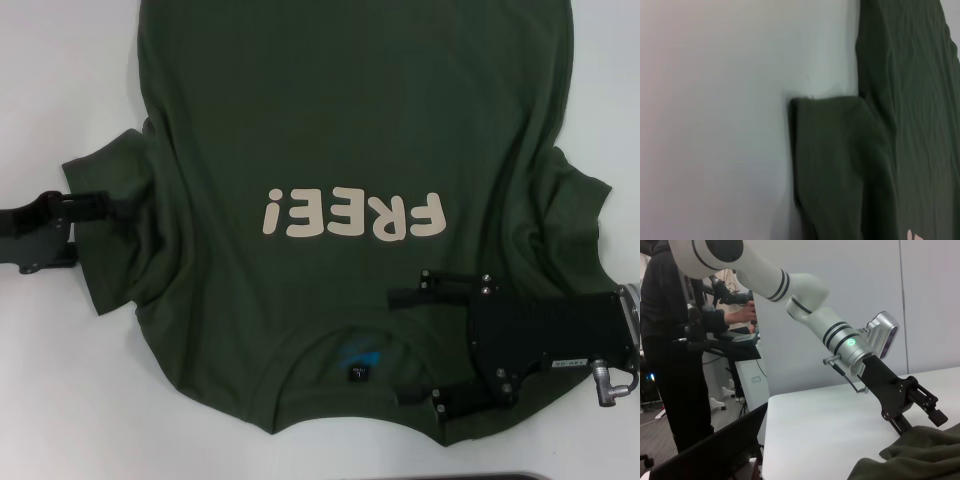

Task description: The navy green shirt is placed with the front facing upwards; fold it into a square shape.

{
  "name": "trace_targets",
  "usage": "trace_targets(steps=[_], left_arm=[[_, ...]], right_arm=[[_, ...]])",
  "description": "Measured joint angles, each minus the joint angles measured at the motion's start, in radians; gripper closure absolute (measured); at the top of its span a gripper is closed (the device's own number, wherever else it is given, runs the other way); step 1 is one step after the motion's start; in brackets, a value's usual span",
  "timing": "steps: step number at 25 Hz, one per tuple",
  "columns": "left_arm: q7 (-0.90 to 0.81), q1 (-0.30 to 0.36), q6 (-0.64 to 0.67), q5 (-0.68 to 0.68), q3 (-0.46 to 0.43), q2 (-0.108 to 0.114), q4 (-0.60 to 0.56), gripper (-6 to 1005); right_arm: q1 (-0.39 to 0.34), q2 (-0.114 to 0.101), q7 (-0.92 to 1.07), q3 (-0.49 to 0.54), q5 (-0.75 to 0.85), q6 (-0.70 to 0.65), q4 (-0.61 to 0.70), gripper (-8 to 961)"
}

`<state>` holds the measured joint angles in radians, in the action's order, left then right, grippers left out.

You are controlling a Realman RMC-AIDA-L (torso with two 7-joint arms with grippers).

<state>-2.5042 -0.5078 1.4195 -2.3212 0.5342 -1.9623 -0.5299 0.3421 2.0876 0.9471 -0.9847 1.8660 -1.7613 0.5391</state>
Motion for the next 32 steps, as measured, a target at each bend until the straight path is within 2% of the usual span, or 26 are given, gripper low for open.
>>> trace_targets(steps=[12, 22, 28, 32], left_arm=[[0.005, -0.007, 0.006, -0.005, 0.034, 0.001, -0.020, 544], [0.032, -0.005, 0.029, -0.009, 0.041, 0.005, -0.033, 754], [0.051, -0.006, 0.036, -0.015, 0.055, 0.003, -0.051, 972], [0.052, -0.006, 0.044, -0.011, 0.045, 0.004, -0.052, 978]], right_arm=[[0.003, 0.000, 0.010, 0.001, -0.004, 0.000, 0.002, 12], [0.009, 0.000, 0.012, 0.002, -0.004, -0.001, 0.002, 12], [0.012, 0.000, 0.012, 0.002, -0.005, 0.000, 0.002, 12], [0.014, 0.000, 0.012, 0.001, -0.005, 0.000, 0.002, 12]])
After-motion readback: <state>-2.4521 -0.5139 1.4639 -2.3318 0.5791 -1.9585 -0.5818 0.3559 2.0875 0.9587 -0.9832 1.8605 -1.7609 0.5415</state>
